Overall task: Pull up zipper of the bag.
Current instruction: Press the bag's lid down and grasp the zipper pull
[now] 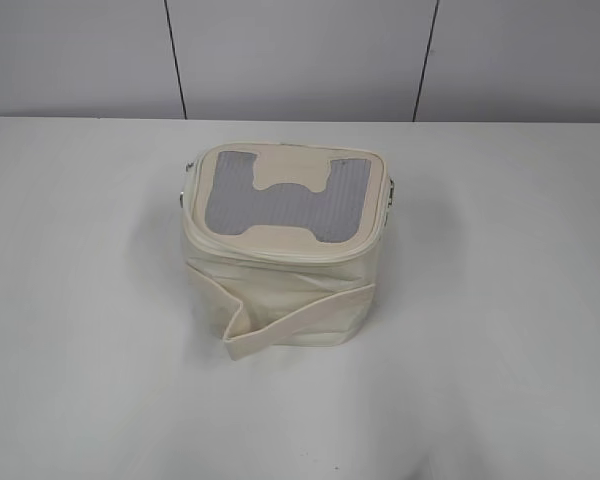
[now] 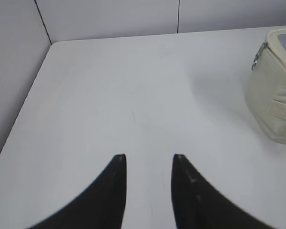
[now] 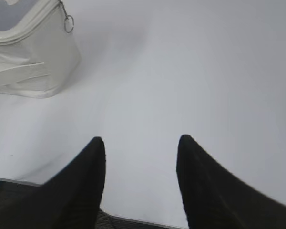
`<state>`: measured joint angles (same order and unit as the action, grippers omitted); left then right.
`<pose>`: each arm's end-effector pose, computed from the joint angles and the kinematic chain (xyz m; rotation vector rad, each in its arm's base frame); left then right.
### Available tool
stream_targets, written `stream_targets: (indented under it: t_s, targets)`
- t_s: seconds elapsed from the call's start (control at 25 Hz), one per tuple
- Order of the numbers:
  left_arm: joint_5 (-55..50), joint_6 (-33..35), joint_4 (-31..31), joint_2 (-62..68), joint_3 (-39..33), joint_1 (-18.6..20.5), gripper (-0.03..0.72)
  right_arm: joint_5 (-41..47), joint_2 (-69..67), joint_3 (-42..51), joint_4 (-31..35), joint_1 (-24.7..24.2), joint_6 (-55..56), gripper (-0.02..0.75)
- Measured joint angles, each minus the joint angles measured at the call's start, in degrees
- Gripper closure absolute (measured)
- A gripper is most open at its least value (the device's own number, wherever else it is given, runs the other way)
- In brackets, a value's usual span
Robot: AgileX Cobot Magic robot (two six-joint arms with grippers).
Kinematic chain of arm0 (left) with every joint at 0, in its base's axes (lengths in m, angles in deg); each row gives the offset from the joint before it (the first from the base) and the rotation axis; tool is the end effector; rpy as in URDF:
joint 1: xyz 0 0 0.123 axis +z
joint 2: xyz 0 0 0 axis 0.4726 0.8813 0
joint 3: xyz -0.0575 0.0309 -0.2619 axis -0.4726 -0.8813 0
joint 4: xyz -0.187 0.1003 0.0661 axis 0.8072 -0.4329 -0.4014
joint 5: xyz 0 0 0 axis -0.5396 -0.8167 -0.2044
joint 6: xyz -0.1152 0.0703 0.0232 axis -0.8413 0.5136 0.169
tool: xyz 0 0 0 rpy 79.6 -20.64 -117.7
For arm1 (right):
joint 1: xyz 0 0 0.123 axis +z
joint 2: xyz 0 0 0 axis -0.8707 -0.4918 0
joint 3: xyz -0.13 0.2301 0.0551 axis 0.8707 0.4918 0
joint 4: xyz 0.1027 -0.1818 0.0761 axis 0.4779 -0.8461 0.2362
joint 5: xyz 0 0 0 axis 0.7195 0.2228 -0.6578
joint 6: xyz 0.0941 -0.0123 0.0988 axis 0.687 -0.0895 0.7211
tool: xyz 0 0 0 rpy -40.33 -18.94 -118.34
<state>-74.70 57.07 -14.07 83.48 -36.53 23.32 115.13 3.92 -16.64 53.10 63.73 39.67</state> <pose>0.0208 0.0007 0.2528 0.0833 1.9898 -0.0308 0.0221 0.0229 0.2461 -0.1795 2.0072 0.1811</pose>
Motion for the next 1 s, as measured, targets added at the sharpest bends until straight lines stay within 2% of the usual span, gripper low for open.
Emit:
stream_targets:
  t_s: [0.2, 0.28, 0.36, 0.52, 0.68, 0.76, 0.88, 1.0]
  targets:
    - [0.00, 0.00, 0.18, 0.00, 0.00, 0.00, 0.441, -0.97, -0.69, 0.31, 4.56, 0.00, 0.14, 0.380]
    - [0.00, 0.00, 0.40, 0.00, 0.00, 0.00, 0.441, -4.01, -4.94, -0.34, 7.08, 0.00, -2.48, 0.400]
    - [0.00, 0.00, 0.77, 0.00, 0.00, 0.00, 0.441, -9.72, -12.08, -1.56, 11.97, 0.00, -9.84, 0.407]
    - [0.00, 0.00, 1.17, 0.00, 0.00, 0.00, 0.441, -18.56, -34.70, -7.54, 27.13, 0.00, -25.69, 0.412]
    - [0.00, 0.00, 1.17, 0.00, 0.00, 0.00, 0.441, -19.25, -60.84, -19.93, 41.93, 0.00, -42.80, 0.412]
    - [0.00, 0.00, 1.17, 0.00, 0.00, 0.00, 0.441, -18.13, -71.97, -28.16, 45.84, 0.89, -48.37, 0.412]
    - [-0.06, 0.00, 1.17, 1.53, 0.00, -0.04, 0.441, -15.17, -88.14, -44.46, 45.12, 3.85, -50.93, 0.403]
    - [-0.06, 0.00, 0.83, 4.79, 0.00, -0.04, 0.441, -7.98, -103.08, -61.94, 43.47, 7.54, -50.51, 0.376]
